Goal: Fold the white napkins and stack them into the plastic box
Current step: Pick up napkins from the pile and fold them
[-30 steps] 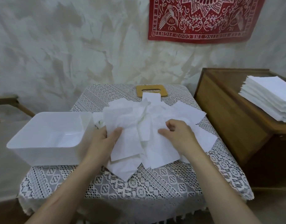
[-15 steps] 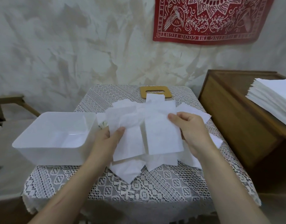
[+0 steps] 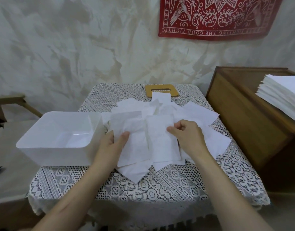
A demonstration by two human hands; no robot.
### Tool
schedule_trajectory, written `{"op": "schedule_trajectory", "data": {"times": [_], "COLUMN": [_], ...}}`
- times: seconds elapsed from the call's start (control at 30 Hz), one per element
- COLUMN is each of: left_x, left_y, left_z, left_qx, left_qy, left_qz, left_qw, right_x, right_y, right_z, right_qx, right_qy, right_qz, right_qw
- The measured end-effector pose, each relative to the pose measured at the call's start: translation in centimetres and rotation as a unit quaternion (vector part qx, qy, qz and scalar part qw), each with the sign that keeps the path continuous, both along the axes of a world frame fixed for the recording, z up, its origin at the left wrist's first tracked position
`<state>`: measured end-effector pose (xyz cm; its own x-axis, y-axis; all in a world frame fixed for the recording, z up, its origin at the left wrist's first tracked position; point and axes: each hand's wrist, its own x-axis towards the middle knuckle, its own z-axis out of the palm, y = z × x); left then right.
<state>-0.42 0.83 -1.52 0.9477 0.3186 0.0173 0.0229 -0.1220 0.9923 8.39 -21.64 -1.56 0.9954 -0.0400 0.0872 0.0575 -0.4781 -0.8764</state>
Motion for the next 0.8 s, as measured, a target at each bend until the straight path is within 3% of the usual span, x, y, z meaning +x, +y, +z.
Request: {"op": "schedule_trajectory", "data": {"times": [0.23, 0.4, 0.67, 0.8], "left_x": [0.1, 0.6, 1.4, 1.7], "left_y": [-0.2, -0.3, -1.1, -1.5], "left_z": [0.1, 0.4, 0.4, 0.3], "left_qx": [-0.011, -0.027, -0.055, -0.118], "left_qy": [0.005, 0.003, 0.015, 0.028], "left_qz": [0.002, 0.001, -0.043, -0.070], "left_qw": [1.000, 1.000, 0.997, 0.990], "right_x": [-0.6, -0.4, -1.5, -2.3], "right_y": [-0.6, -1.7, -1.1, 0.3], "right_z": [1.2, 2.0, 5.0, 5.4], "right_qx": [-0.067, -0.027, 0.253, 0.295], "right_qy": [-0.057, -0.115, -0.042, -0.002], "right_qz": [0.013, -0.003, 0.081, 0.110], "right_qw": [0.996, 0.993, 0.963, 0.949]}}
